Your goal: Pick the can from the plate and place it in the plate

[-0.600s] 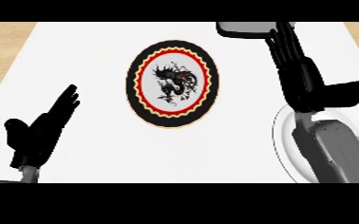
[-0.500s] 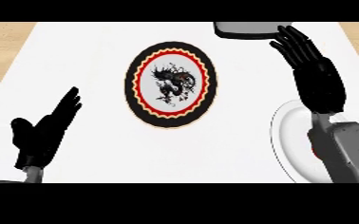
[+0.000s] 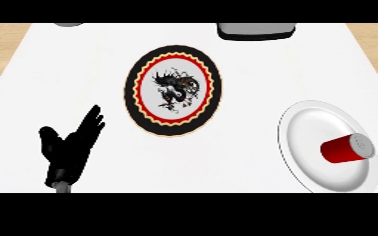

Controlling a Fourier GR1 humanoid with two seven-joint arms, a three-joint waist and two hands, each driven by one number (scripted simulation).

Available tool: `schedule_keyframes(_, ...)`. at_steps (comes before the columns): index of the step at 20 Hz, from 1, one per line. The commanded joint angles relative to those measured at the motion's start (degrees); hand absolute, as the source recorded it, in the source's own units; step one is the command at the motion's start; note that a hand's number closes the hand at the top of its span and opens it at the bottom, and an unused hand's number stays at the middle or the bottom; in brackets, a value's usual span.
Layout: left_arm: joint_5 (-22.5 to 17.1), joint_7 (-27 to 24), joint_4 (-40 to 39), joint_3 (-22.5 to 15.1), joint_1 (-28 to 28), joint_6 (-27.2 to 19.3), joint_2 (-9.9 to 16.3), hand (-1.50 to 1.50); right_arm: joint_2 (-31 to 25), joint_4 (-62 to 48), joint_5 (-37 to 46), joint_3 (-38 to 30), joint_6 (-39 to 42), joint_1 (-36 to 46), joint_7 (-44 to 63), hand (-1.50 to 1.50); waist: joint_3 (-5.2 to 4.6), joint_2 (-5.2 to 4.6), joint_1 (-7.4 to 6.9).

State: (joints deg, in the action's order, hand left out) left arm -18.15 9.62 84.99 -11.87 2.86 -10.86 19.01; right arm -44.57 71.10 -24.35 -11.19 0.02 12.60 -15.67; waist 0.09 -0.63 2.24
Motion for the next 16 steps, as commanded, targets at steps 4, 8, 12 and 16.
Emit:
schedule_keyframes(4, 1.46, -2.08, -7.00, -1.43, -3.45, -0.36, -5.31, 0.00, -3.39, -16.02, -4.39, -11.90, 15.93, -9.06, -19.82, -1.50, 0.01, 0.41, -1.18)
schedule_keyframes(8, 2.08, -3.15, -5.59, -0.54, -0.90, 1.35, -4.03, 0.00, -9.45, -17.12, -0.63, -11.81, 21.00, -10.90, -19.40, -1.50, -0.09, 0.64, -1.81)
schedule_keyframes(12, 2.39, -1.78, -2.58, -1.67, 0.26, 0.46, -4.20, 0.00, -15.21, -13.59, 8.78, -5.21, 22.34, -15.30, -19.01, -1.50, -0.17, 0.73, -1.73)
schedule_keyframes(16, 0.32, 0.79, -3.59, 0.67, -1.98, 2.41, -2.66, 0.00, -19.43, -8.84, 13.86, -1.72, 23.90, -16.72, -16.73, -1.50, -0.20, 0.74, -1.60)
